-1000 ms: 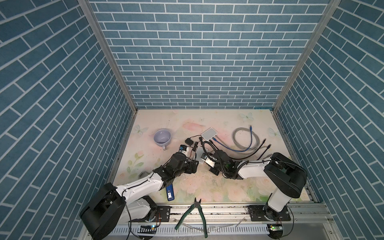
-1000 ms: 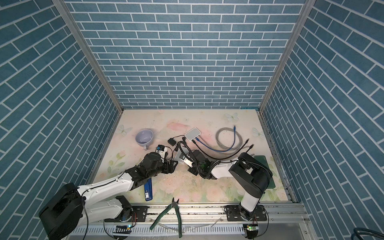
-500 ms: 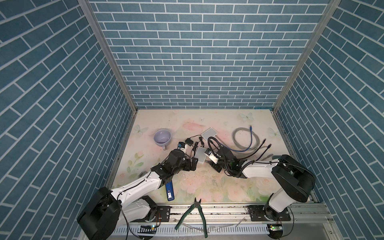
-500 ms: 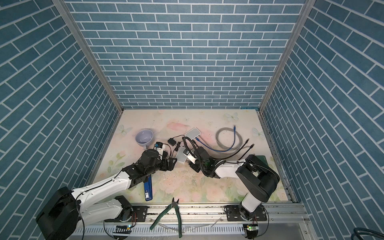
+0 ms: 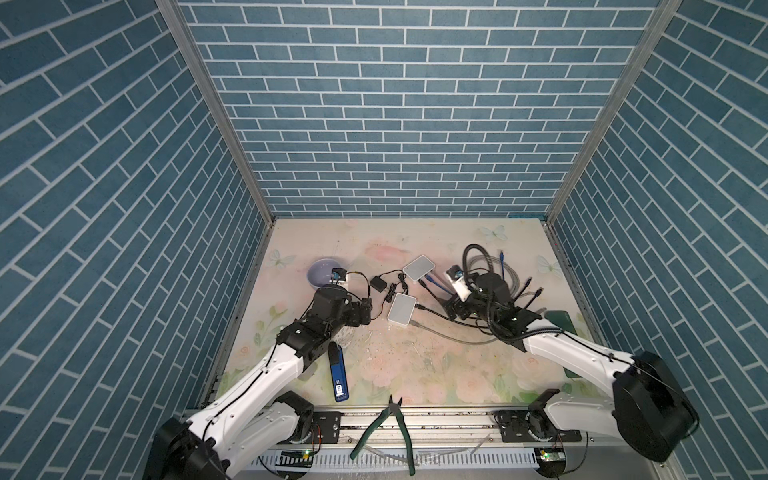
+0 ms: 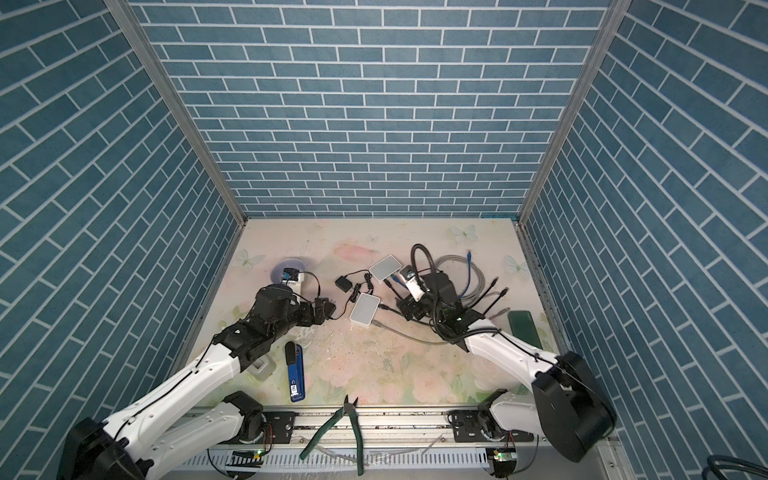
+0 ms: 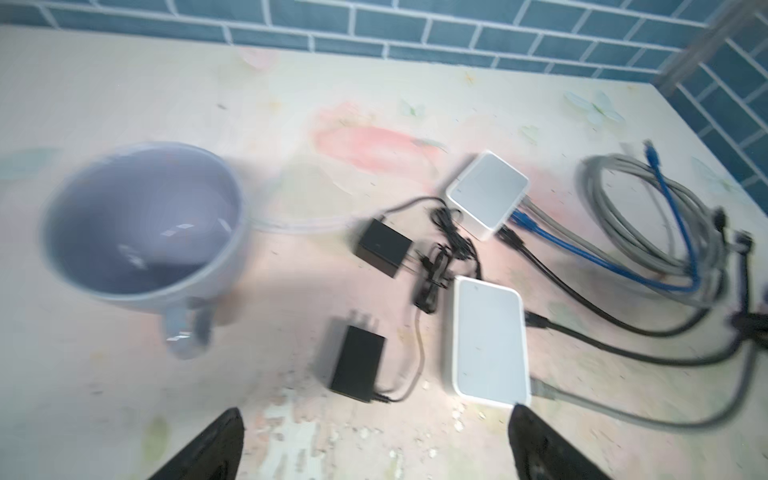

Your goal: Insert the plug into the switch port

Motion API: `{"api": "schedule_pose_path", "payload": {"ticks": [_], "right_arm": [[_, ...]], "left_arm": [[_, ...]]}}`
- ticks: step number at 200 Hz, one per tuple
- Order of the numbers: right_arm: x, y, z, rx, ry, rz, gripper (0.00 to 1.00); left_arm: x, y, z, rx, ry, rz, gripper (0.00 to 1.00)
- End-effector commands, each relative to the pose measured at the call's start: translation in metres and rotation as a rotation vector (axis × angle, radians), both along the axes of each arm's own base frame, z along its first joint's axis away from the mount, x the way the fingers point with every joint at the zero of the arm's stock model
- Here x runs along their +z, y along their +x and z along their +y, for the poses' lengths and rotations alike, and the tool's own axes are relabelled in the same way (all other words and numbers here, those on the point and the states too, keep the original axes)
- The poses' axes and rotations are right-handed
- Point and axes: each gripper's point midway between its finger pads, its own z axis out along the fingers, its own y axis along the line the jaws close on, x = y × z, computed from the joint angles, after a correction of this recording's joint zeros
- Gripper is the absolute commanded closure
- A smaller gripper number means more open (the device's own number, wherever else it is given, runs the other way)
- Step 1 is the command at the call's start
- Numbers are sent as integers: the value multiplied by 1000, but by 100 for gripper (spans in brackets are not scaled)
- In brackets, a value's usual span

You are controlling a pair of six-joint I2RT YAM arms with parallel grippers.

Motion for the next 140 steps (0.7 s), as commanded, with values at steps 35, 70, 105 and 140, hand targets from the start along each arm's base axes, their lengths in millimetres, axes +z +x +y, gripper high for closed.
{"api": "schedule_pose_path", "payload": {"ticks": [35, 70, 105, 140], "right_arm": [[-17, 16, -122, -333, 23, 93, 1], [-34, 30, -175, -505, 94, 31, 1], [-51, 41, -193, -539, 125, -73, 1], [-56, 53, -192, -507, 149, -56, 1]], "left_arm": [[-8, -1, 109, 344, 285, 2, 0], [-17, 18, 117, 336, 372, -91, 0], [-31, 31, 110, 265, 340, -197, 0], [-45, 36, 113, 251, 250, -255, 1]]}}
